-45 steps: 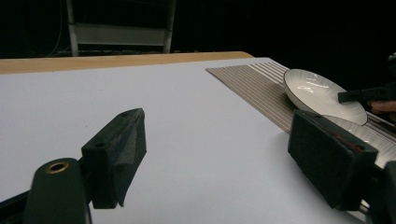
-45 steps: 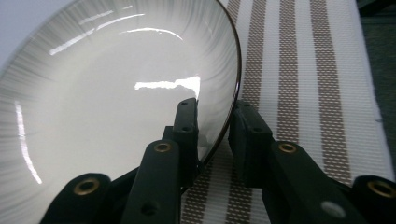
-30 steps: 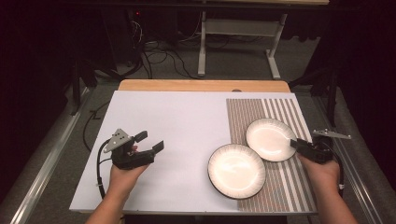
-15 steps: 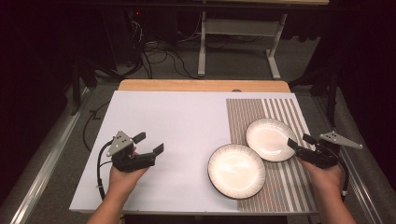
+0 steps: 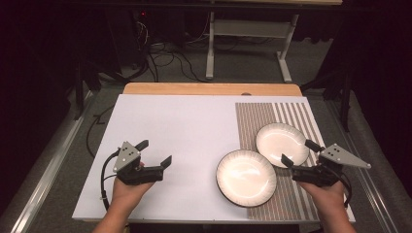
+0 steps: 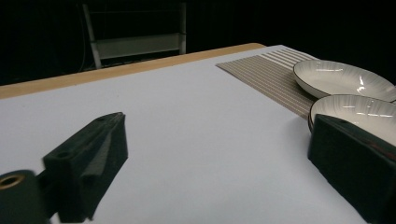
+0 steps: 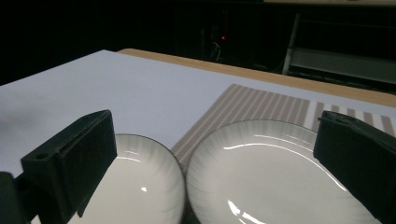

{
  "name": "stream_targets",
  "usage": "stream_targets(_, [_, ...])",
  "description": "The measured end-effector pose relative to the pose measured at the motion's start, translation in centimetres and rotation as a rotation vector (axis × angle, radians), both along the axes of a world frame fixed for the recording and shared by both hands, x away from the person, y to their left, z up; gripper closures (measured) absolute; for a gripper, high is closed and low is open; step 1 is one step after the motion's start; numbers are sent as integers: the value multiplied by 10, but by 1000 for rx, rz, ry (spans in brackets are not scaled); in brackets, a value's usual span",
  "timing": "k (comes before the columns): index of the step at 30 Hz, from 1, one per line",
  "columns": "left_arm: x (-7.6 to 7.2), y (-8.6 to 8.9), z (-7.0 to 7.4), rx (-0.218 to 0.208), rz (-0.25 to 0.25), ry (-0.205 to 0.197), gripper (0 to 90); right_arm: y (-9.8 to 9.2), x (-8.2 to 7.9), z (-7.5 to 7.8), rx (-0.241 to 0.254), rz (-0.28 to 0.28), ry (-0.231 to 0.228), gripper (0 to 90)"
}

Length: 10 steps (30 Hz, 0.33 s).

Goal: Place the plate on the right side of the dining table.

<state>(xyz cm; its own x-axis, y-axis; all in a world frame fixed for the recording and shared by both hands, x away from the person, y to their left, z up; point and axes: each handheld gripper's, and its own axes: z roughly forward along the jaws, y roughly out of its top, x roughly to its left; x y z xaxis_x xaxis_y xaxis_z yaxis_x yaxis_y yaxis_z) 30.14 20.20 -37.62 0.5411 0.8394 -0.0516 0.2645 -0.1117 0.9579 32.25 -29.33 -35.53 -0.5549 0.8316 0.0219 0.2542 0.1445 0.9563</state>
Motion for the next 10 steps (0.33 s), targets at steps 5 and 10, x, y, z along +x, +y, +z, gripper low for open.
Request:
stream_targets(5, [-7, -4, 3, 9, -17, -30, 1, 20, -12, 1, -15, 48, -16, 9])
stream_targets(10, [-8, -2, 3, 5, -15, -30, 1, 25, -13, -1, -25, 62, -16, 10])
